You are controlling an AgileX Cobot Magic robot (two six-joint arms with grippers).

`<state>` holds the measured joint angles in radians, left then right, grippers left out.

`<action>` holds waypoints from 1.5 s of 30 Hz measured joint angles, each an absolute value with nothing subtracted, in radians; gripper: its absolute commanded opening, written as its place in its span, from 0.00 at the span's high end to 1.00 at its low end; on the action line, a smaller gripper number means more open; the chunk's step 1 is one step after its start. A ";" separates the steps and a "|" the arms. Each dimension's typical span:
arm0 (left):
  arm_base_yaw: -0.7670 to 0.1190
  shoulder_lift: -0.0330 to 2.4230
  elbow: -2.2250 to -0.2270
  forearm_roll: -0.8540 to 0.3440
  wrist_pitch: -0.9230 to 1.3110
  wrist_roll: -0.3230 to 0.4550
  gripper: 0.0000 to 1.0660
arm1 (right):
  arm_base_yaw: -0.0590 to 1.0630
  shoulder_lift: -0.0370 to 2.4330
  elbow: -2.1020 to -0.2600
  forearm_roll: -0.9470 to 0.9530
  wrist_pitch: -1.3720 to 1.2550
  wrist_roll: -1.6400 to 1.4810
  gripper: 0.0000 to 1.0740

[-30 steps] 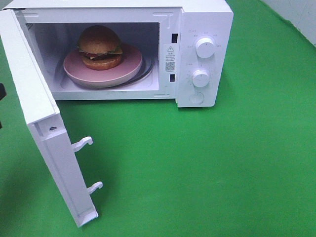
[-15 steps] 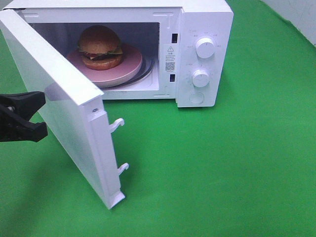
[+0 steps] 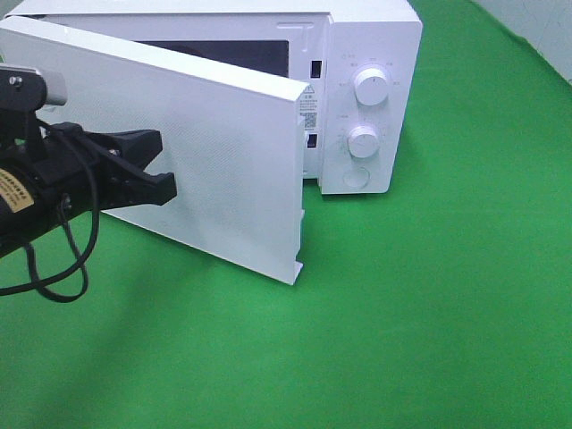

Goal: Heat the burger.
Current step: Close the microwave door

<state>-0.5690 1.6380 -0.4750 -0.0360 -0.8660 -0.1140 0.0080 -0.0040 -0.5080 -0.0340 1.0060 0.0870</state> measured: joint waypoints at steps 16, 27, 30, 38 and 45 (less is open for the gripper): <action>-0.616 1.818 -0.751 -0.089 -0.804 -0.114 1.00 | 0.008 -0.004 -0.508 -0.034 1.006 0.087 0.29; -0.630 1.947 -0.942 -0.081 -0.756 -0.114 1.00 | 0.008 -0.004 -0.508 -0.034 1.006 0.087 0.29; -0.634 1.967 -0.969 -0.078 -0.747 -0.114 1.00 | 0.008 -0.004 -0.508 -0.034 1.006 0.087 0.29; -0.648 2.036 -1.073 -0.087 -0.696 -0.046 1.00 | 0.008 -0.004 -0.508 -0.034 1.006 0.087 0.30; -0.657 2.026 -1.088 -0.089 -0.627 -0.032 1.00 | 0.008 -0.004 -0.508 -0.033 1.006 0.087 0.30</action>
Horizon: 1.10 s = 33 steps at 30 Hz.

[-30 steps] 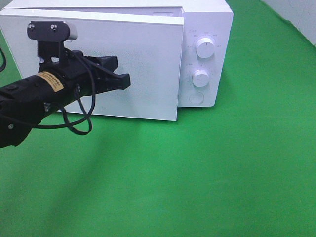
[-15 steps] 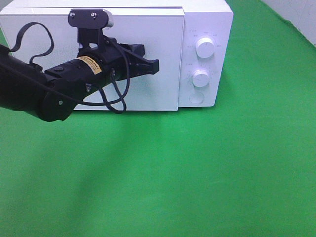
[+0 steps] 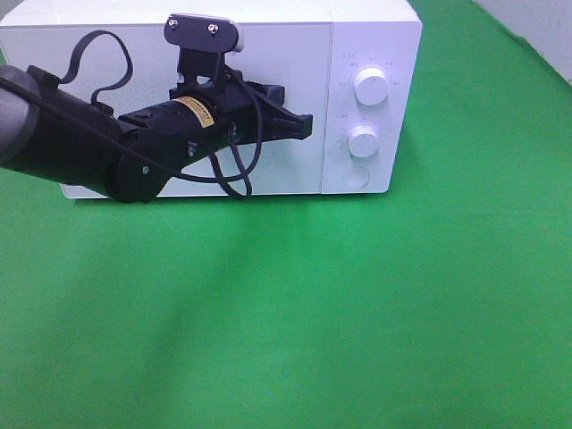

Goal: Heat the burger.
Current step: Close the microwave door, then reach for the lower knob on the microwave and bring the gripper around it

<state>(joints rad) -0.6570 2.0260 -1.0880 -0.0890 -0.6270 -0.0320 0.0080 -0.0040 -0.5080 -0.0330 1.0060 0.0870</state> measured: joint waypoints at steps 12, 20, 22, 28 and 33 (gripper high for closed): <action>-0.727 1.876 -1.007 -0.150 -0.327 -0.031 0.60 | 0.008 -0.004 -0.508 -0.032 1.006 0.087 0.30; -0.773 1.724 -0.979 -0.115 0.076 -0.031 0.08 | 0.008 -0.004 -0.508 -0.032 1.006 0.087 0.30; -0.773 1.688 -0.979 -0.114 0.178 -0.031 0.08 | 0.008 -0.004 -0.508 -0.032 1.006 0.087 0.30; -0.773 1.578 -0.979 -0.097 0.471 -0.031 0.09 | 0.008 -0.004 -0.508 -0.032 1.006 0.087 0.30; -0.758 1.516 -0.979 -0.073 0.616 -0.048 0.09 | 0.008 -0.004 -0.508 -0.032 1.006 0.087 0.30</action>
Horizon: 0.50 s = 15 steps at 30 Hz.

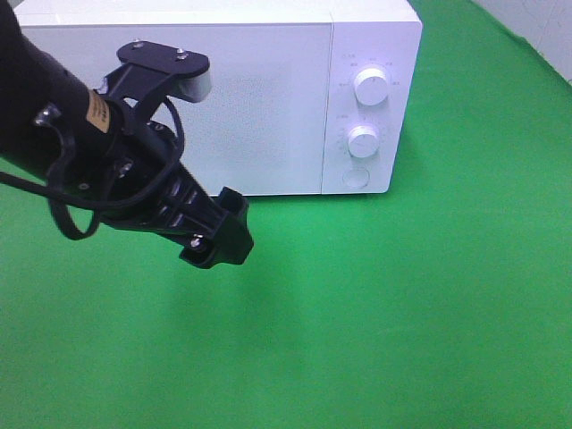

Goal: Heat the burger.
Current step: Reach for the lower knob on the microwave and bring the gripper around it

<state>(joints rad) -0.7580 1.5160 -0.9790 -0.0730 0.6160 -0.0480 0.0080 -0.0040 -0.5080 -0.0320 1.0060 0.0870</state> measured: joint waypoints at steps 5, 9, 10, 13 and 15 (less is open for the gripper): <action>-0.643 1.479 -0.979 -0.081 0.765 -0.071 0.09 | 0.008 -0.004 -0.508 -0.032 1.006 0.087 0.30; -0.551 1.461 -0.979 -0.084 0.849 -0.073 0.09 | 0.008 -0.004 -0.508 -0.032 1.006 0.087 0.30; -0.486 1.449 -0.979 -0.085 0.891 -0.069 0.09 | 0.008 -0.004 -0.508 -0.032 1.006 0.087 0.30; -0.409 1.434 -0.979 -0.085 0.939 -0.069 0.09 | 0.008 -0.004 -0.508 -0.032 1.006 0.087 0.30; -0.338 1.416 -0.979 -0.085 0.981 -0.064 0.09 | 0.008 -0.004 -0.508 -0.032 1.006 0.087 0.30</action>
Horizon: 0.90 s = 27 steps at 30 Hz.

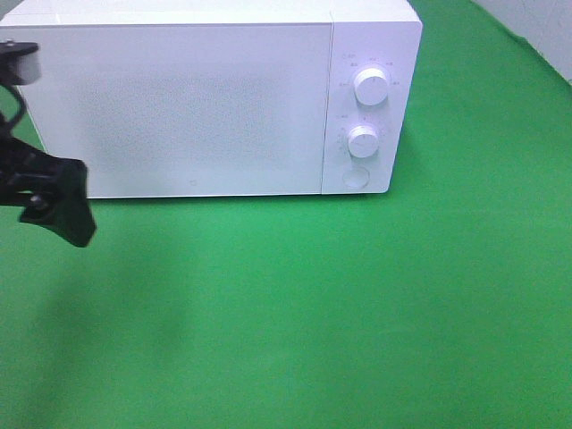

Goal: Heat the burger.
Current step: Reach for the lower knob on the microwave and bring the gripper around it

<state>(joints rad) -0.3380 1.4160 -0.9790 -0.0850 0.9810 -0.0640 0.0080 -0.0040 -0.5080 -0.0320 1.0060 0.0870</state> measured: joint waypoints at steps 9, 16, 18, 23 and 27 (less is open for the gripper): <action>-0.027 1.292 -0.979 -0.064 1.122 -0.035 0.09 | 0.008 -0.004 -0.508 -0.032 1.006 0.087 0.30; -0.015 1.113 -0.913 -0.066 1.123 -0.034 0.09 | 0.008 -0.004 -0.508 -0.032 1.006 0.087 0.30; -0.015 1.082 -0.889 -0.066 1.123 -0.034 0.09 | 0.008 -0.004 -0.508 -0.032 1.006 0.087 0.30; -0.012 0.883 -0.749 -0.059 1.110 -0.032 0.09 | 0.008 -0.004 -0.508 -0.032 1.006 0.087 0.30; -0.012 0.774 -0.690 -0.056 1.096 -0.032 0.09 | 0.008 -0.004 -0.508 -0.032 1.006 0.087 0.30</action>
